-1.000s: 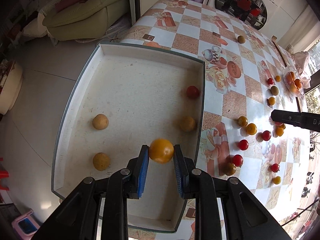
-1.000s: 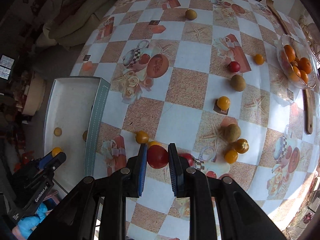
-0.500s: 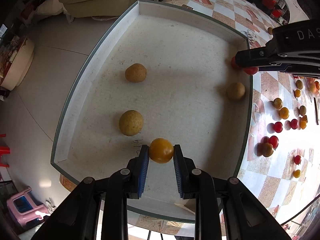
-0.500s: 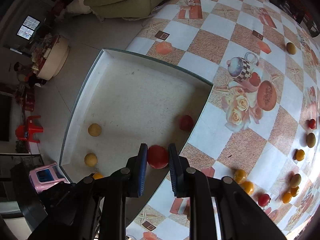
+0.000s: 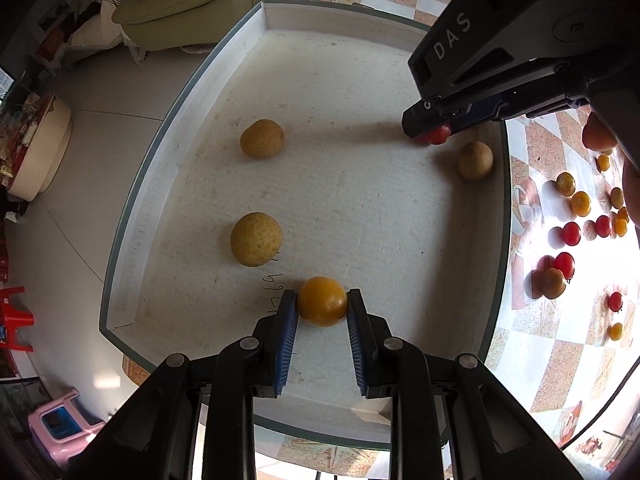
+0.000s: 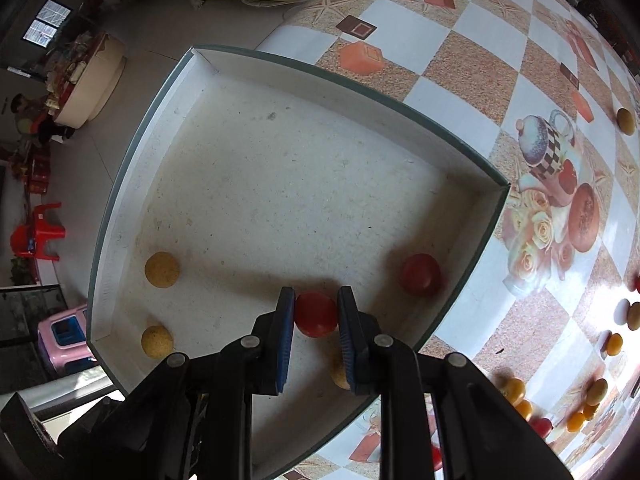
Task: Organize fruits
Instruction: 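Carry both tomatoes over the white tray and open both grippers, then move both open grippers back over the tablecloth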
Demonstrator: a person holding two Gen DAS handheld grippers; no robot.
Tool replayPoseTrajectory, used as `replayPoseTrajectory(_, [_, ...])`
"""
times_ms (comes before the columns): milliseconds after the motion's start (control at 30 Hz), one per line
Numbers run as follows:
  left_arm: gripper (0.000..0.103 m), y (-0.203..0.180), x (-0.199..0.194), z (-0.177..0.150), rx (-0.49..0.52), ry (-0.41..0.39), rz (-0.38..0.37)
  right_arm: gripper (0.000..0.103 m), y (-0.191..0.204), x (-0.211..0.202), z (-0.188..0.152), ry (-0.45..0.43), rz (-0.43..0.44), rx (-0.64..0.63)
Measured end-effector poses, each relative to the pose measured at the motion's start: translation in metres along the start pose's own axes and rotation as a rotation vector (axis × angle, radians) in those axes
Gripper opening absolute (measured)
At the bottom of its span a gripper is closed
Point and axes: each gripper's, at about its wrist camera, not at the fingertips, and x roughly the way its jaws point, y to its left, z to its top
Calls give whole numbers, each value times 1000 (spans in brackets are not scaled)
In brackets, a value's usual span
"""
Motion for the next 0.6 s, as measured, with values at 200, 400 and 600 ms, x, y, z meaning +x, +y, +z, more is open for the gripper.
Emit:
replayPoseTrajectory(200, [68,-7,-6,-3,18,-33,41,56,7,3,3,11,44,-33])
replayPoseTrajectory(400, [68,-10,-9,-8,29,-10,31,81,9,-4,3,-4,77,-20])
replayPoseTrajectory(600, [68,-13,-13,-5,46,6,27,88,1,-39,-8,-105,119,12])
